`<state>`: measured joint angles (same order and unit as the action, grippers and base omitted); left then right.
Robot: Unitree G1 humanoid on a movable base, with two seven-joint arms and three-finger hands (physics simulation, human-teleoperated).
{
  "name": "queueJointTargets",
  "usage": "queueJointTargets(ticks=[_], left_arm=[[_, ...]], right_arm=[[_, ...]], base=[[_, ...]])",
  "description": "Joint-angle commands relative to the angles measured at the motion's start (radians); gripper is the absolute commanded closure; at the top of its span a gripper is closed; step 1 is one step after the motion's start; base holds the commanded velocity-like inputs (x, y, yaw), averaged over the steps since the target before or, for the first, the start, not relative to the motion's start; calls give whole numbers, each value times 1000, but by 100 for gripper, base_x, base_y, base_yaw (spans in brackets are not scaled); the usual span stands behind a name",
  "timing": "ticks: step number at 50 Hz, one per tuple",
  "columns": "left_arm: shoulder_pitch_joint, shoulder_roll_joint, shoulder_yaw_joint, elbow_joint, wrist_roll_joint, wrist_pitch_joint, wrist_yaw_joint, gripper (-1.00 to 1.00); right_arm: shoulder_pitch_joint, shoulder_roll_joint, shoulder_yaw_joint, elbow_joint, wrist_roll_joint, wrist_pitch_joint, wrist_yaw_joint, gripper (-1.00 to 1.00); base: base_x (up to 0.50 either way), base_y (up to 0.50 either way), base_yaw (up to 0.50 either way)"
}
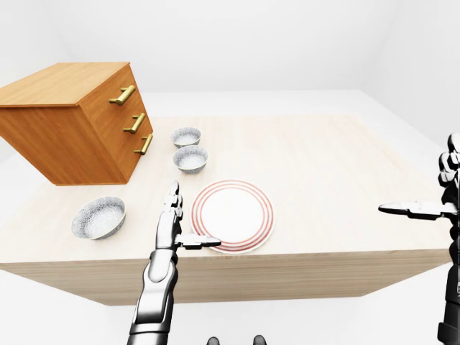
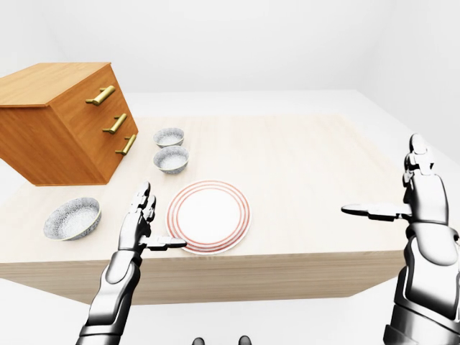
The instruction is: Put the bowl in the middle on the plate.
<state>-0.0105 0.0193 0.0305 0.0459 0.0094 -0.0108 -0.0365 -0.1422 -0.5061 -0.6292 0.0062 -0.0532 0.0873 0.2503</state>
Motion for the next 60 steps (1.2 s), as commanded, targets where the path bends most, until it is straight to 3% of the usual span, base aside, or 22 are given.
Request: queueJointTargets(ticks=[1,3,10,17,22,37,39,47,49,51,56,60], left_arm=[[-3,0,1,8,1,-4,0,-100],[-7,1,2,24,1,-15,-1,-100],[1,-1,-2,-10,3,11,2,-100],[-2,-1,-1,-1,5,2,3,-100],[2,-2,-3,-23,5,21,5,-100],[2,-2,-4,-23,6,21,5,-100],[-6,0,1,11,4,-4,3,-100],[0,-2,-3,-20,5,21,6,-100],[-4,-1,-1,-7,5,12,5,-100],[-10,2,3,23,2,-12,3,-100],[-3,0,-1,-2,4,7,4,-100],[-5,0,0,9,4,-2,3,-100]], right_arm=[[-29,-69,-39,122,44,0,-62,-100],[-33,-79,-39,126,69,0,-67,-100],[-25,-80,-25,186,79,0,-116,-100],[-34,-77,-24,149,134,0,-136,-100],[-22,-37,-8,109,150,0,-143,-100],[-26,-36,-5,125,147,0,-142,-100],[-27,-36,-2,129,146,0,-147,-100],[-25,-37,-4,125,148,0,-145,-100],[-21,-35,-5,124,148,0,-143,-100],[-21,-36,-5,118,148,0,-143,-100],[-16,-32,1,117,127,0,-141,-100],[-9,-26,-4,96,125,0,-128,-100]], base=[[0,0,0],[0,0,0],[0,0,0],[0,0,0],[0,0,0],[0,0,0],[0,0,0],[0,0,0],[0,0,0],[0,0,0],[0,0,0],[0,0,0]])
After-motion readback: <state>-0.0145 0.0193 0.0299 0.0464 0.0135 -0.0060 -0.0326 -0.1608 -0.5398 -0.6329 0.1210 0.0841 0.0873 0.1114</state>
